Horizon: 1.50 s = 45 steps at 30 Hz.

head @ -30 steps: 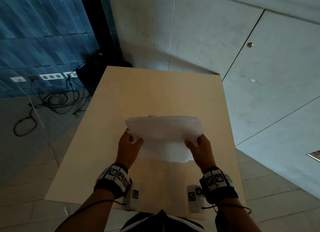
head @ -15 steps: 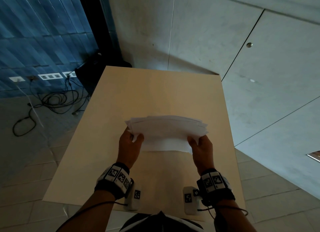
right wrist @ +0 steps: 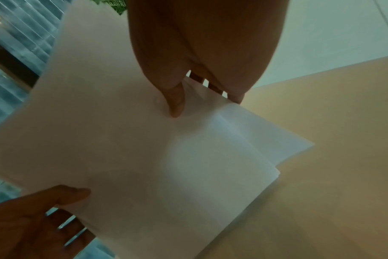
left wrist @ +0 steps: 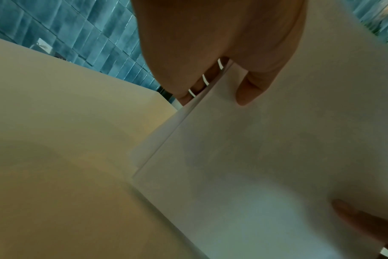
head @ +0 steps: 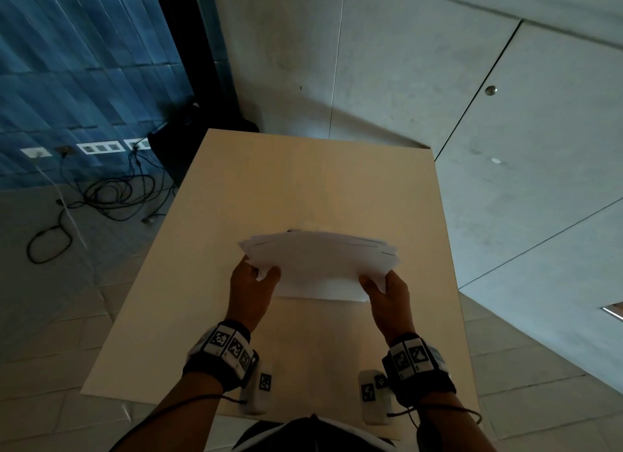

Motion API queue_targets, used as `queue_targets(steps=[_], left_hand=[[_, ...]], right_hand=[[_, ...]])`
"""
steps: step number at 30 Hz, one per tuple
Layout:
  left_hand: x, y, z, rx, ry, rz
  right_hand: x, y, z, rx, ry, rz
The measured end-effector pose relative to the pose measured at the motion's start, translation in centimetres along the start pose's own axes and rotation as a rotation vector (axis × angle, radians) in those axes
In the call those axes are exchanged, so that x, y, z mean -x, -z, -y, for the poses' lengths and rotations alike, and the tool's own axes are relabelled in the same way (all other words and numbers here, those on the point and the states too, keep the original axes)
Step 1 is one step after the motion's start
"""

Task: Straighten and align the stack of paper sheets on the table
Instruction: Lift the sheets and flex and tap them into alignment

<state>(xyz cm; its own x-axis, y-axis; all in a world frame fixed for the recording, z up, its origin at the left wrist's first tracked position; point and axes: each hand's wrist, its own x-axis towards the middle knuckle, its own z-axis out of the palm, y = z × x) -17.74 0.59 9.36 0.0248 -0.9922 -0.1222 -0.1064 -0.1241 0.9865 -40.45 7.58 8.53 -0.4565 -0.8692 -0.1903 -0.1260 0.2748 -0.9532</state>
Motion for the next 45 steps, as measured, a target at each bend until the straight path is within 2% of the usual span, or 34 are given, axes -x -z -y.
queue_targets(steps=[8, 16, 23, 28, 33, 39, 45], left_hand=[[-0.5, -0.1, 0.7, -0.026, 0.028, 0.022], [-0.3, -0.6, 0.5, -0.102, -0.007, 0.030], [-0.6, -0.7, 1.7, -0.117, 0.108, 0.054], [-0.5, -1.0, 1.4, -0.152, 0.047, 0.035], [-0.3, -1.0, 0.1, -0.097, 0.029, -0.018], [-0.2, -0.3, -1.0, -0.058, 0.001, -0.041], [-0.4, -0.7, -1.5, 0.009, 0.013, -0.052]], right_hand=[[-0.8, -0.3, -0.3, 0.040, -0.008, 0.021], [-0.9, -0.8, -1.6, 0.058, -0.115, 0.080], [-0.7, -1.1, -2.7, 0.085, -0.170, 0.091], [-0.9, -1.5, -2.4, -0.025, -0.254, 0.065], [-0.5, -0.8, -1.6, -0.029, -0.159, 0.026], [-0.1, 1.1, 0.1, 0.085, 0.027, 0.073], [-0.6, 0.9, 0.2, 0.093, 0.039, 0.132]])
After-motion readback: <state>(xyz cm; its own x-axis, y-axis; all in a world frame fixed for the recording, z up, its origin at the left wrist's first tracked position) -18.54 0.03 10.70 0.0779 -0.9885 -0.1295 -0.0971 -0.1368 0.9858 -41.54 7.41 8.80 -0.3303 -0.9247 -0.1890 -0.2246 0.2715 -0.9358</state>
